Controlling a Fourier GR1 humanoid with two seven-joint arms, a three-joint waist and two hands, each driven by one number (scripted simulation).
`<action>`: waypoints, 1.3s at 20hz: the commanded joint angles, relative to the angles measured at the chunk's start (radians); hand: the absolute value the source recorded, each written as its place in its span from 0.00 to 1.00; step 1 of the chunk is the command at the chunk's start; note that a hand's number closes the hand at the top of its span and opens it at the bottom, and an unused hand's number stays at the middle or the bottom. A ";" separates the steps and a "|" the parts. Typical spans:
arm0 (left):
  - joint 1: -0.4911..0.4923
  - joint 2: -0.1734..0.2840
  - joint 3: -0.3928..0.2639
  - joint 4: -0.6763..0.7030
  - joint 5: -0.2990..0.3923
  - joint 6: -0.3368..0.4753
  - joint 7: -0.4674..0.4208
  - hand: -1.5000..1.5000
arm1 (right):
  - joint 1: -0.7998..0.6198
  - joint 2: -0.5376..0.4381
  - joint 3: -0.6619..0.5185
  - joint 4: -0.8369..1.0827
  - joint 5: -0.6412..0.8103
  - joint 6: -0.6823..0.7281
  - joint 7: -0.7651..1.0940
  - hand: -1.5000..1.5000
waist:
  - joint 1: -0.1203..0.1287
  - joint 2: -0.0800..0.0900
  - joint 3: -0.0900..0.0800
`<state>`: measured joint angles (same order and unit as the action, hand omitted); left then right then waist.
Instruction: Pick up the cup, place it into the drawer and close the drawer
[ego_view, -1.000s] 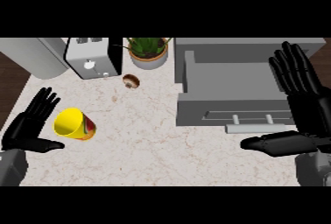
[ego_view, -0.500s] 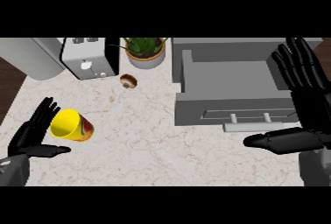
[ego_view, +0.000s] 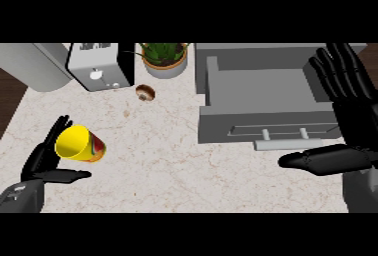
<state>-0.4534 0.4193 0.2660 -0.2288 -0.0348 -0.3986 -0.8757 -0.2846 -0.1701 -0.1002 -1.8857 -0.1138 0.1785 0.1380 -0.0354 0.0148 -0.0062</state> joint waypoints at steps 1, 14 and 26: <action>0.004 0.006 -0.004 0.034 -0.010 -0.104 -0.116 0.00 | -0.004 -0.007 -0.005 0.000 -0.011 0.008 0.008 0.00 | -0.003 0.002 -0.001; -0.023 -0.062 -0.013 0.046 -0.013 -0.136 -0.151 0.00 | -0.016 -0.012 -0.012 0.012 -0.005 0.003 0.015 0.00 | -0.010 0.003 -0.002; -0.043 -0.090 0.007 -0.052 -0.019 0.134 -0.303 1.00 | -0.050 -0.026 -0.028 0.029 -0.025 0.011 0.031 0.00 | -0.010 0.002 -0.001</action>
<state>-0.4999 0.3404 0.2590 -0.2686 -0.0495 -0.3271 -1.0109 -0.3330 -0.2002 -0.1288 -1.8389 -0.1184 0.1885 0.1426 -0.0386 0.0183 -0.0072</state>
